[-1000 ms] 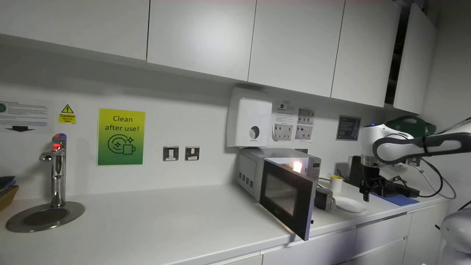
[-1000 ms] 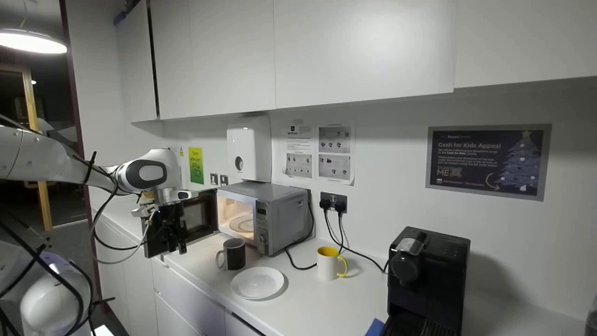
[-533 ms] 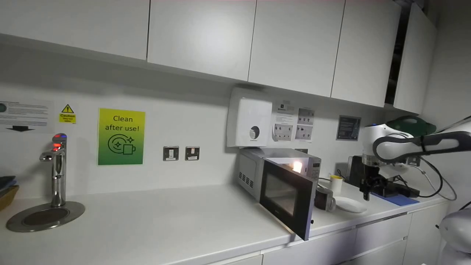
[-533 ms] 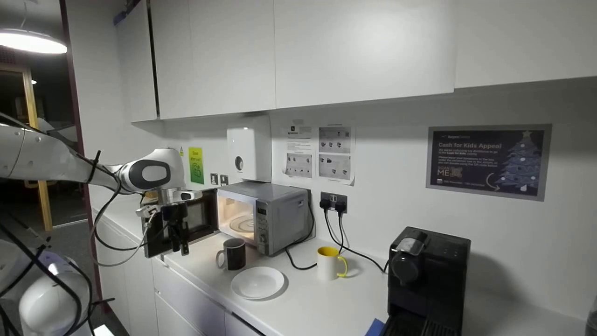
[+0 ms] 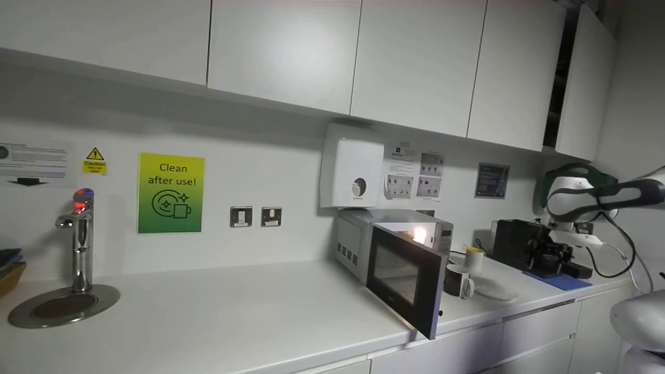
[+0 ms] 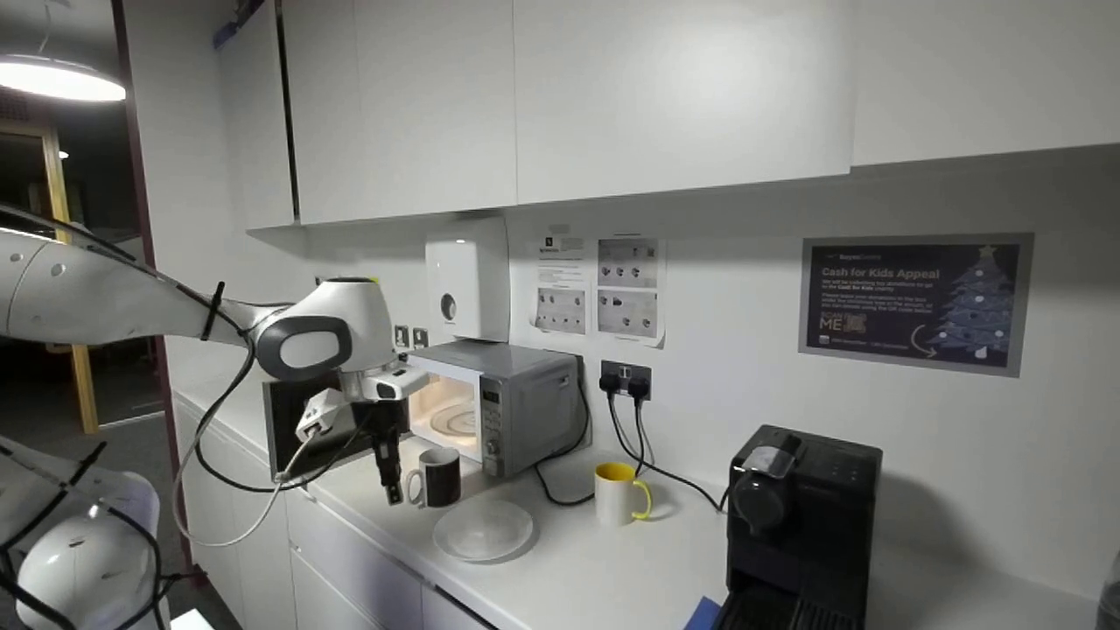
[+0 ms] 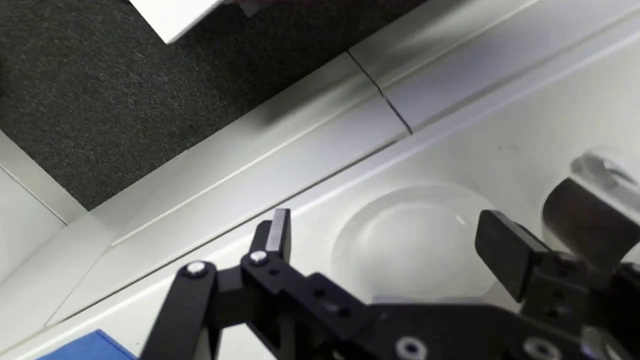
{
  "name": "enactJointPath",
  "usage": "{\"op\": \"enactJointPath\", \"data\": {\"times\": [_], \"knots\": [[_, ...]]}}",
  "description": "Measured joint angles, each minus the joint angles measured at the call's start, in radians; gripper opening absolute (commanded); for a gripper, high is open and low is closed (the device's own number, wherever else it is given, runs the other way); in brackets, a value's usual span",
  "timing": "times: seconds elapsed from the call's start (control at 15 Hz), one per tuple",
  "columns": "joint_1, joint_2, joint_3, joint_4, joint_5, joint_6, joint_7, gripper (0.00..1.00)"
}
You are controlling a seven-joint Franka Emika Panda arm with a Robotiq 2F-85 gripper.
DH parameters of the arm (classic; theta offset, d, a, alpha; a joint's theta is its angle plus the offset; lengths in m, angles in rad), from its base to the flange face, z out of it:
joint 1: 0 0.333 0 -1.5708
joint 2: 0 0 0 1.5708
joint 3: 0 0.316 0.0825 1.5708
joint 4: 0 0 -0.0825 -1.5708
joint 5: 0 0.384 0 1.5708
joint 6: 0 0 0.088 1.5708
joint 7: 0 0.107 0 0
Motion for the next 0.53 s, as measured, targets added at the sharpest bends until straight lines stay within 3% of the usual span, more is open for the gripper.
{"op": "enactJointPath", "data": {"times": [0.27, 0.53], "knots": [[0.009, 0.104, -0.127, 0.006, 0.094, 0.201, -0.132, 1.00], [0.103, 0.237, -0.223, 0.037, 0.281, 0.296, -0.322, 1.00]]}}
